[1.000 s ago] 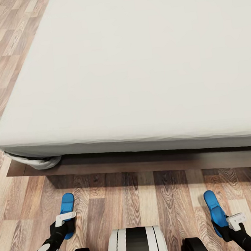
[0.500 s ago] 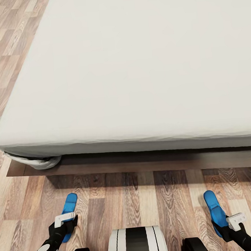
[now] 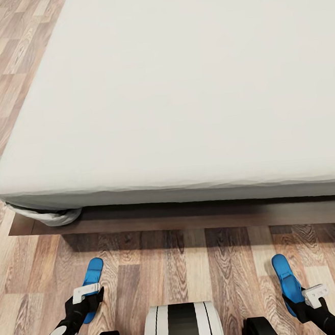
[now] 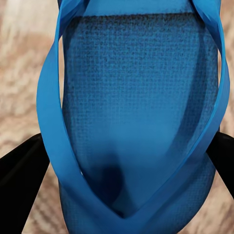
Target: In the bedroom, move the book from the bed onto either nightstand, and place the two sandals side by side next to the bed.
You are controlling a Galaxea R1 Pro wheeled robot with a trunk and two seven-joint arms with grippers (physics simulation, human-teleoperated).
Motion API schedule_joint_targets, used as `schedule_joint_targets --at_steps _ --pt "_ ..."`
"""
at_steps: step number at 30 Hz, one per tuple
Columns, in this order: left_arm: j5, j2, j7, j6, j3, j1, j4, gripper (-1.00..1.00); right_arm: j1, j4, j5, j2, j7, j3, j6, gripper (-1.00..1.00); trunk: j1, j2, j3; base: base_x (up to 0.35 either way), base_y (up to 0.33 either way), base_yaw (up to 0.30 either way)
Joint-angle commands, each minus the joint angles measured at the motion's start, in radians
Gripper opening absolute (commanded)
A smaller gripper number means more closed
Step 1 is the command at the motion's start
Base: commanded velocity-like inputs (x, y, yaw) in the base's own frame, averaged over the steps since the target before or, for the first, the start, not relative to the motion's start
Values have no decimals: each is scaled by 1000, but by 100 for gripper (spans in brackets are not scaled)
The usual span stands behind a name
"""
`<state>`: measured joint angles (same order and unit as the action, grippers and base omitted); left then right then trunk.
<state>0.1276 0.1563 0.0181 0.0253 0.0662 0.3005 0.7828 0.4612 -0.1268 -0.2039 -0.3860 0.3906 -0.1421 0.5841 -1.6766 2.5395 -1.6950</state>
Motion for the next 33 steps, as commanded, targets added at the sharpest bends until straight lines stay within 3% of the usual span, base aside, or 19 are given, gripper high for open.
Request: schedule_joint_targets --at_steps 1,26,33 --pt "10 0 2 2 0 0 0 100 1 1 -11 -1 5 -7 2 -100 0 0 0 0 0 0" --pt "10 0 2 2 -2 0 1 100 1 1 -11 -1 5 -7 2 -100 0 0 0 0 0 0" --pt "10 0 2 2 -2 0 1 100 1 1 -11 -1 5 -7 3 -100 3 -1 27 0 0 0"
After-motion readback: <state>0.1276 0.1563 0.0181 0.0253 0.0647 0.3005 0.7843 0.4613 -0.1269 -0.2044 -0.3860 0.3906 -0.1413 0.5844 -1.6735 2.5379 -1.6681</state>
